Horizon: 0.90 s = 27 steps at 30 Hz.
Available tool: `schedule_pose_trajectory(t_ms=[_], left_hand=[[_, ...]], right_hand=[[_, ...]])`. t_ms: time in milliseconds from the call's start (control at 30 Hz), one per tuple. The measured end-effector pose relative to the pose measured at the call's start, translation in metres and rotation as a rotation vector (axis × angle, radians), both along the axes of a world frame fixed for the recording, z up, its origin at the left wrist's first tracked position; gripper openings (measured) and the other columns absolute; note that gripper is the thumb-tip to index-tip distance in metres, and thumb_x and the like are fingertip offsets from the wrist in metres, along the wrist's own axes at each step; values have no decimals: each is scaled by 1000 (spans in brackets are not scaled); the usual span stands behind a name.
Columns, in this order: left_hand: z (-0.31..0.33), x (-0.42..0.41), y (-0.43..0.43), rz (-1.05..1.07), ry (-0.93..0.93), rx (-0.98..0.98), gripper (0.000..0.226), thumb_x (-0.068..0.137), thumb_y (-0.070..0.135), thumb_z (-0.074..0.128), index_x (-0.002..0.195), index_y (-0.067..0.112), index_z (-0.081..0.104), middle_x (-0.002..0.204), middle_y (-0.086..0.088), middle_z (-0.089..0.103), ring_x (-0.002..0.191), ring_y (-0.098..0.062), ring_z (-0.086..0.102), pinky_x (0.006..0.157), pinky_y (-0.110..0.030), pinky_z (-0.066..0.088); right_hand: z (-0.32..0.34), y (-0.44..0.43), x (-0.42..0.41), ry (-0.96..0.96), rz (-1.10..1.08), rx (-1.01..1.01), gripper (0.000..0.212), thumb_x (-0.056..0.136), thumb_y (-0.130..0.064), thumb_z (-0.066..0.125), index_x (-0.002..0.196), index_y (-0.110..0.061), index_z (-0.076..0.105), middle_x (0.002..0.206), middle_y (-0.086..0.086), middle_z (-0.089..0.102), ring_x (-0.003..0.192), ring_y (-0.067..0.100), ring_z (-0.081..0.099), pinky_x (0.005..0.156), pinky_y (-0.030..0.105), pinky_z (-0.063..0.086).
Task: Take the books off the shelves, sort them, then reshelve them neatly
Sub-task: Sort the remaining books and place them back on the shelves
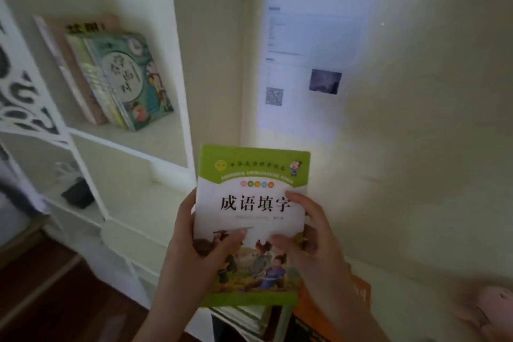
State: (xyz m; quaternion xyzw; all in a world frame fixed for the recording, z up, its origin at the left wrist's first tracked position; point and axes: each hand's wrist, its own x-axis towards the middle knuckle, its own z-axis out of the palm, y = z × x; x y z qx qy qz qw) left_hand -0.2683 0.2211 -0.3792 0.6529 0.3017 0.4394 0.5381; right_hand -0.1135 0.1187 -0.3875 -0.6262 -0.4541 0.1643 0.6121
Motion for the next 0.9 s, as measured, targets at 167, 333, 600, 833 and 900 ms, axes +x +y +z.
schedule_pose_trajectory(t_ms=[167,333,600,833,900], left_hand=[[23,-58,61,171,-99,20,75,61,16,79,126,34,47,102,8,68,86,-10,69,68,-35,58],[40,-89,140,323,-130,149,66,73,11,78,124,36,44,108,8,65,91,-8,67,68,-31,58],[59,-62,256,431,-154,208,68,79,10,74,135,24,37,106,14,59,87,8,62,62,-12,52],[53,4,305,519,-243,158,70,84,8,69,141,30,34,114,37,53,91,14,58,82,-26,52],[49,21,318,567,-269,153,69,86,9,67,142,31,33,130,14,55,109,-2,57,92,-34,52]], right_hand=[[30,77,-53,-192,119,93,58,83,-27,72,126,-55,44,123,-22,51,114,8,55,92,36,51],[51,165,-89,-372,181,126,76,86,-9,70,140,-45,31,139,-4,32,128,-8,33,99,4,31],[45,277,-79,-306,119,37,84,79,-7,76,136,-42,26,144,-4,18,116,-23,30,95,-1,33],[13,273,-73,-260,64,46,69,84,-18,69,131,-57,38,140,-31,19,122,-4,45,98,11,40],[9,270,-76,-230,65,72,60,82,-24,63,126,-58,41,133,-34,28,115,0,53,93,12,44]])
